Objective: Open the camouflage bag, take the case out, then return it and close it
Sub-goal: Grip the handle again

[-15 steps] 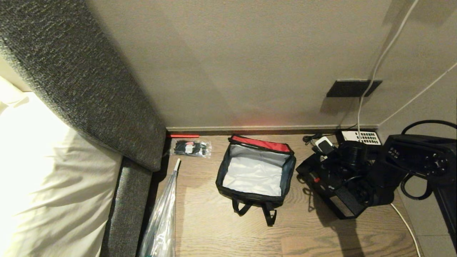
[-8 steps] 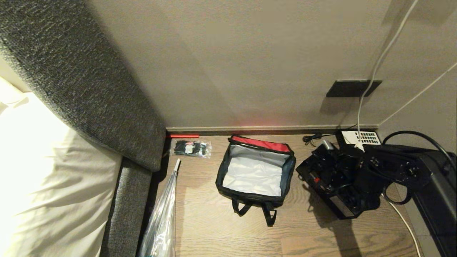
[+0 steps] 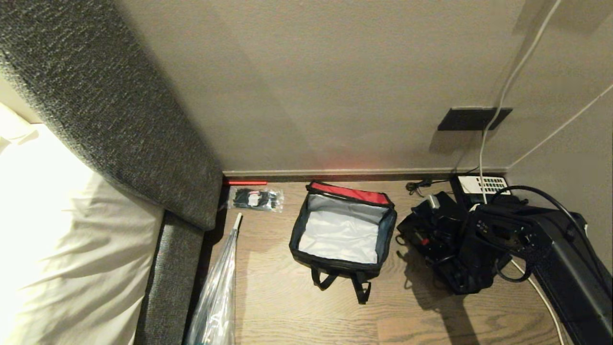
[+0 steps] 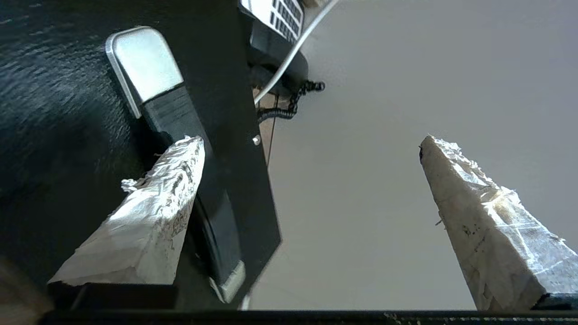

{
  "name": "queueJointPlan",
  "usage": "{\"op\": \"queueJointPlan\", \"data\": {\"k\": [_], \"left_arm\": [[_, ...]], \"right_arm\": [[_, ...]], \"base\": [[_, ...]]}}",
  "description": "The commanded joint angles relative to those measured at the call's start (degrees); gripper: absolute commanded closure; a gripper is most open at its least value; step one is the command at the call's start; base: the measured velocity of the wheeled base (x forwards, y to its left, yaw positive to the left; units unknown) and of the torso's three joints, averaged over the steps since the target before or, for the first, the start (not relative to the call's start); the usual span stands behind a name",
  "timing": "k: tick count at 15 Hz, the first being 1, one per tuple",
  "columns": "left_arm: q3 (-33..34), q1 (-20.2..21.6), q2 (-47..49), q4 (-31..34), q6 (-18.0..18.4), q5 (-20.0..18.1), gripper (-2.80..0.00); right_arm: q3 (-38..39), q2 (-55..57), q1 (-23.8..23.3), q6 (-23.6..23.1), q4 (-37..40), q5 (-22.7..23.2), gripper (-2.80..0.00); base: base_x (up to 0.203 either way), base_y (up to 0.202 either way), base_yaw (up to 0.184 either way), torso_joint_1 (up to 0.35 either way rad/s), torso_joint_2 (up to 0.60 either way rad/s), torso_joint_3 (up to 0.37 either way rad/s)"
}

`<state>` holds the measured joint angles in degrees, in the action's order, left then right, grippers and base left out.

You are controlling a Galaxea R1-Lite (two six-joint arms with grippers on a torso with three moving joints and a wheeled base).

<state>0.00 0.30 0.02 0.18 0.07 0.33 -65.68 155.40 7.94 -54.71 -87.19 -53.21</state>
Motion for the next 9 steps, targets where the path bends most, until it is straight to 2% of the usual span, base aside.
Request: {"op": "queueJointPlan", "data": {"k": [1,9], "left_arm": [[0.11,0.05,-0.11,-0.01,0.01,0.02,0.00],[0.17,0.05,-0.11,-0.01,0.01,0.02,0.00]], "right_arm": [[-2.76,3.68,0.14,1.68,0.28,-1.08,-2.80],[-6.12,4.21,0.06,2.96,8.43,-4.43,-2.80]], "base": [[0.000,0.000,0.000,0.000,0.00,0.000],[0.000,0.000,0.000,0.000,0.00,0.000]]}}
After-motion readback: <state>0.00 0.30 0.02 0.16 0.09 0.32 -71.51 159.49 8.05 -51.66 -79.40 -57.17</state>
